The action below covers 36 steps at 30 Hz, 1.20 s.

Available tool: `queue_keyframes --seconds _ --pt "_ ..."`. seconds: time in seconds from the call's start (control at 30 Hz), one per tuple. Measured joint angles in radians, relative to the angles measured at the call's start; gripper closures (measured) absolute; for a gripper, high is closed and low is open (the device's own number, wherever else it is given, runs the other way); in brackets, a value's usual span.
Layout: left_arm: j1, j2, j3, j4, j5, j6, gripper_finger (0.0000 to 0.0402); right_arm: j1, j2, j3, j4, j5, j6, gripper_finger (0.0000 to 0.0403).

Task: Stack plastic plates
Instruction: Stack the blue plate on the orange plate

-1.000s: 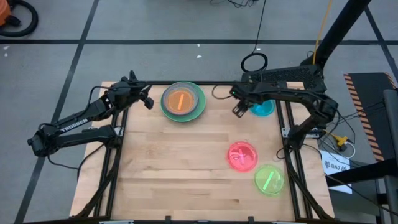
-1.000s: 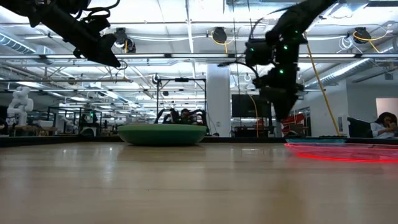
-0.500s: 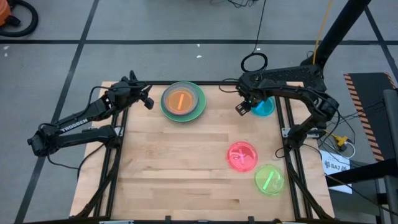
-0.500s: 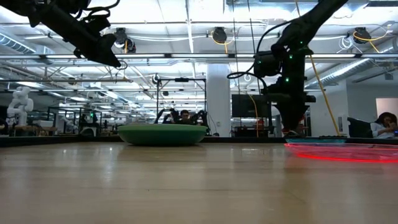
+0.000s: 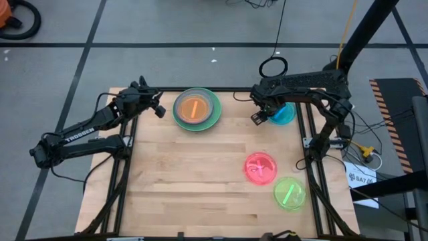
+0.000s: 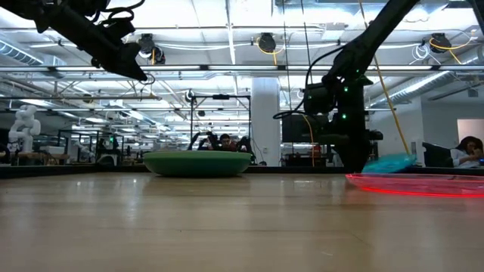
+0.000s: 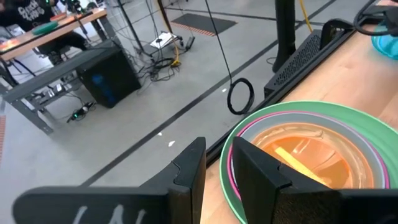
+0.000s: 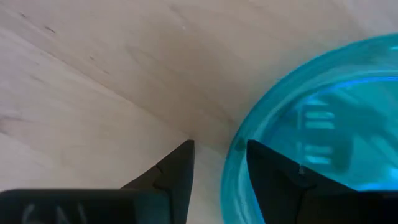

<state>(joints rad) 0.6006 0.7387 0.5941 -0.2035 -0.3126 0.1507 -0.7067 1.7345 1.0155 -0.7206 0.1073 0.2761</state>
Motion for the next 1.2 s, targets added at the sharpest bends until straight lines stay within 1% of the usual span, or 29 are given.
queue_keyframes --seconds 0.13,0.23,0.33,0.53,0.57,0.73,0.9,1.03,1.2 --pt "0.0 0.0 0.0 0.003 0.0 0.024 0.0314 0.0 0.011 0.002 0.006 -0.001 0.003 0.0264" --pt "0.0 0.0 0.0 0.007 0.0 0.028 0.0314 0.0 0.01 0.001 0.007 0.0 0.021 0.0281" --pt "0.0 0.0 0.0 0.007 0.0 0.034 0.0314 0.0 0.009 0.0 0.01 0.007 0.024 0.0309" --pt "0.0 0.0 0.0 0.023 0.0 0.068 0.0314 0.001 0.009 0.0 0.016 0.01 0.03 0.0387" --pt "0.0 0.0 0.0 0.025 0.0 0.08 0.0314 0.001 0.009 0.0 0.021 0.023 0.03 0.0394" --pt "0.0 0.0 0.0 0.031 0.0 0.124 0.0314 0.015 -0.003 -0.002 0.009 0.042 0.05 0.0398" --pt "0.0 0.0 0.0 0.028 -0.001 0.155 0.0314 0.071 -0.055 0.005 -0.01 0.067 0.041 0.0401" --pt "0.0 0.0 0.0 0.0 -0.001 0.162 0.0314 0.126 -0.096 0.04 -0.004 0.076 0.026 0.0401" --pt "0.0 0.0 0.0 -0.005 -0.001 0.162 0.0314 0.197 -0.108 0.121 0.036 0.076 0.0 0.0402"
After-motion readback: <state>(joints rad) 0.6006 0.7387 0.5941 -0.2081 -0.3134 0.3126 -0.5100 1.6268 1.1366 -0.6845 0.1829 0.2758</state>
